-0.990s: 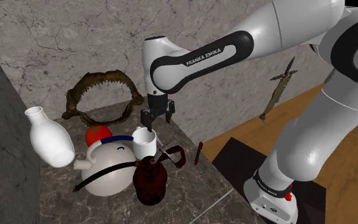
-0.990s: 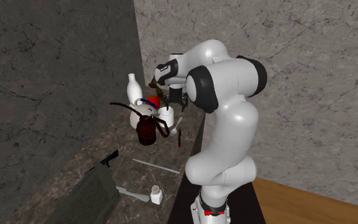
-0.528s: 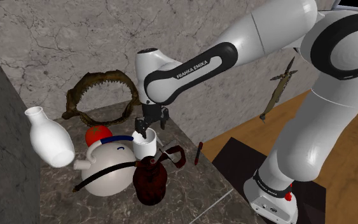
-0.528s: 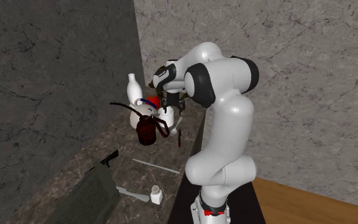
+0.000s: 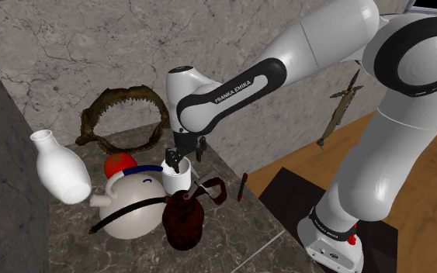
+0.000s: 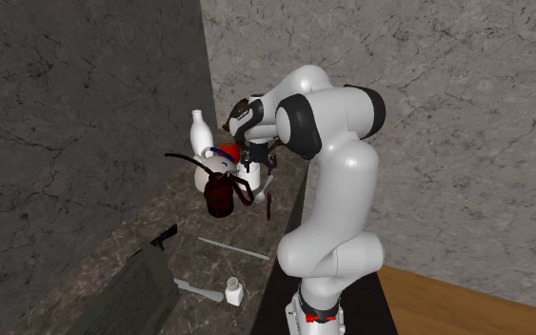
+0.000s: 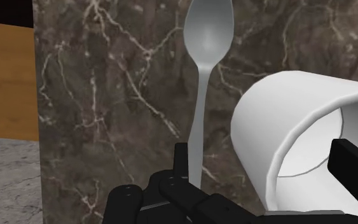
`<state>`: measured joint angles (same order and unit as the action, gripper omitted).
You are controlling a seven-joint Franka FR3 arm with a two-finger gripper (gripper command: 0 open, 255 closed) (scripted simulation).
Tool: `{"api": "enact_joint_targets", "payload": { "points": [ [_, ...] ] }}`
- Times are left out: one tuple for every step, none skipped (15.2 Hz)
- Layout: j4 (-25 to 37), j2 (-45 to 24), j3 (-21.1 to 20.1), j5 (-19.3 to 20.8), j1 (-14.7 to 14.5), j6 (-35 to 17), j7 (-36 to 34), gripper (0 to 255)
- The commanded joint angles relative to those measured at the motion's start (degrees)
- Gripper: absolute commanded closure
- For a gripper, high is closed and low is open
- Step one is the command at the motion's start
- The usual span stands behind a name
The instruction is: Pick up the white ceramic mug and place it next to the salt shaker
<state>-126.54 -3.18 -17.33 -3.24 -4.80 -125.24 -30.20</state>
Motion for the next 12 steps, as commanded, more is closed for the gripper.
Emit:
{"api": "enact_joint_targets", "payload": {
  "points": [
    [0.0, 0.0, 0.0, 0.0, 0.0, 0.0, 0.0, 0],
    [0.0, 0.0, 0.0, 0.0, 0.0, 0.0, 0.0, 0],
    [0.0, 0.0, 0.0, 0.0, 0.0, 0.0, 0.0, 255],
    [0.0, 0.0, 0.0, 0.0, 0.0, 0.0, 0.0, 255],
    [0.0, 0.0, 0.0, 0.0, 0.0, 0.0, 0.0, 255],
    [0.0, 0.0, 0.0, 0.0, 0.0, 0.0, 0.0, 255],
    [0.0, 0.0, 0.0, 0.0, 0.0, 0.0, 0.0, 255],
    [0.0, 0.0, 0.0, 0.0, 0.0, 0.0, 0.0, 255],
    [0.0, 0.0, 0.0, 0.0, 0.0, 0.0, 0.0, 255],
    [0.0, 0.0, 0.0, 0.0, 0.0, 0.0, 0.0, 255],
    [0.0, 0.0, 0.0, 0.0, 0.0, 0.0, 0.0, 255],
    [0.0, 0.0, 0.0, 0.0, 0.0, 0.0, 0.0, 255]
  ]
}}
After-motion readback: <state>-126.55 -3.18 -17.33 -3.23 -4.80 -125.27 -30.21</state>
